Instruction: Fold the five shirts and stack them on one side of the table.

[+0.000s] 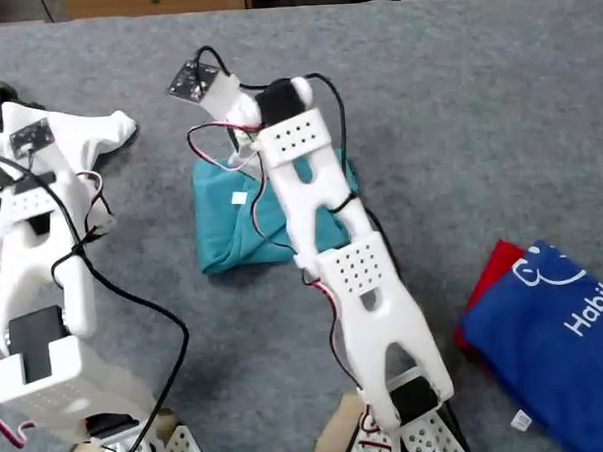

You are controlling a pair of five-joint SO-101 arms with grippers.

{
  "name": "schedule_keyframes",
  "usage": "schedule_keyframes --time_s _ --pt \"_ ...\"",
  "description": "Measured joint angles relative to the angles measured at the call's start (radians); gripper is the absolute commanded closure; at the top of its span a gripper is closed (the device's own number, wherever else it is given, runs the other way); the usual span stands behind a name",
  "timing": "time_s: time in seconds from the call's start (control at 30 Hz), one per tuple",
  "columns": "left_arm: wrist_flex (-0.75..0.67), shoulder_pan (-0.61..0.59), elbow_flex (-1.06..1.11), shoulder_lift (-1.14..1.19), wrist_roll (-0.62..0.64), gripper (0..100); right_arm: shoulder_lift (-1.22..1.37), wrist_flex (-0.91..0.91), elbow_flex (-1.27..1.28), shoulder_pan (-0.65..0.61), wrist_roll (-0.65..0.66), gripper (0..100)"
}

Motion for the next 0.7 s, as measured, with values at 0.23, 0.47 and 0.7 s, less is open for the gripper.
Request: schedule_keyframes --time_s 0.23,0.47,0.7 --pt "-0.066 0.000 -0.011 0.077 0.075 98 0.018 -0.112 -0.029 -0.012 0.000 99.3" --pt "-0.069 0.000 -0.017 0.080 0.081 98 0.021 -0.133 -0.017 -0.041 0.000 99.4" --pt "-0.069 0.000 -0.017 0.080 0.081 98 0.021 -0.028 0.035 -0.037 0.000 99.4"
